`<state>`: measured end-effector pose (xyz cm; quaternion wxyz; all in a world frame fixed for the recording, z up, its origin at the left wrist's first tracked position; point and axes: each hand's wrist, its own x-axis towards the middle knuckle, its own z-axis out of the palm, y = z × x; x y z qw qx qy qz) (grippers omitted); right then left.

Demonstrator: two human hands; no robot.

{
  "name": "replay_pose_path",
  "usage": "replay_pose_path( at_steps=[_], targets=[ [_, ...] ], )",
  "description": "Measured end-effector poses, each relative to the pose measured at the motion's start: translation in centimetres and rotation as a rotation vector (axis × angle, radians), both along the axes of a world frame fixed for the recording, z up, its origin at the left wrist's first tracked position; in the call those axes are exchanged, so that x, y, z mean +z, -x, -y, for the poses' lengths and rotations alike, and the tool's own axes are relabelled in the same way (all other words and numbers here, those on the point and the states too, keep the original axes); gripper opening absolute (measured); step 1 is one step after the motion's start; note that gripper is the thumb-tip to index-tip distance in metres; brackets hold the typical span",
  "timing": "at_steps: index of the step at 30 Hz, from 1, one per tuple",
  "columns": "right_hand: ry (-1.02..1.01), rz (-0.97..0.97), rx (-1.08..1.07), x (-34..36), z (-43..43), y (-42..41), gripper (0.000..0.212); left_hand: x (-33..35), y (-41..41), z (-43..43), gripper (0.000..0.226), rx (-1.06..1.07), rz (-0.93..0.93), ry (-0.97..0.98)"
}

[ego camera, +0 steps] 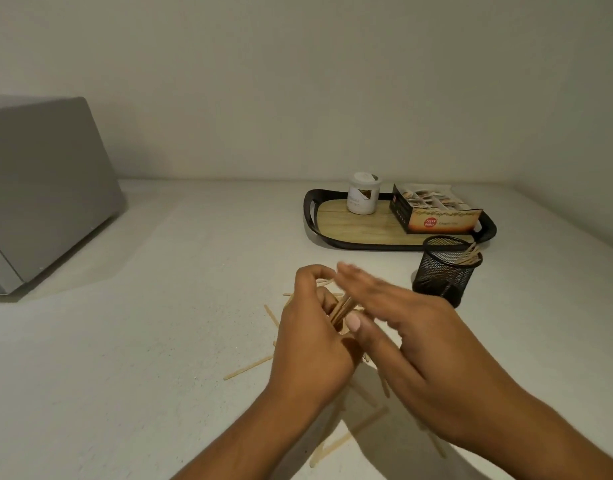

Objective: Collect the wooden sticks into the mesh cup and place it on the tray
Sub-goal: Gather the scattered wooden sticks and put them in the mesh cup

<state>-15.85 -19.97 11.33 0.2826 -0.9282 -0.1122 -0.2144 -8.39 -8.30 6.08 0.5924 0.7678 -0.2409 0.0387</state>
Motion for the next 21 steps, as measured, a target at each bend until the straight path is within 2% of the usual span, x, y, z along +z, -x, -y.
replay_pose_path(
  at_steps=[4, 8, 13, 16, 18, 21],
  targets=[
    [-0.012, 0.038, -0.061, 0.0, 0.2, 0.1, 0.031, 0.0, -0.2, -0.3, 0.095, 0.006, 0.103, -0.143],
    [-0.168, -0.087, -0.077, -0.2, 0.8, -0.1, 0.020, 0.2, -0.1, -0.3, 0.117, -0.052, 0.199, -0.262],
    [-0.304, -0.186, -0.112, 0.6, 2.5, -0.2, 0.017, 0.0, -0.4, -0.2, 0.108, -0.041, 0.229, -0.194],
    [-0.381, -0.143, -0.200, 2.2, 5.4, -0.7, 0.019, -0.2, -0.7, -0.6, 0.110, 0.008, 0.286, -0.204],
    [-0.354, -0.049, -0.324, 3.2, 8.3, -1.5, 0.021, -0.5, -1.1, -1.0, 0.105, 0.018, 0.294, -0.199],
    [-0.204, 0.053, -0.528, 4.3, 12.5, -3.0, 0.021, -1.1, -1.5, -1.5, 0.094, 0.031, 0.256, -0.208]
  ],
)
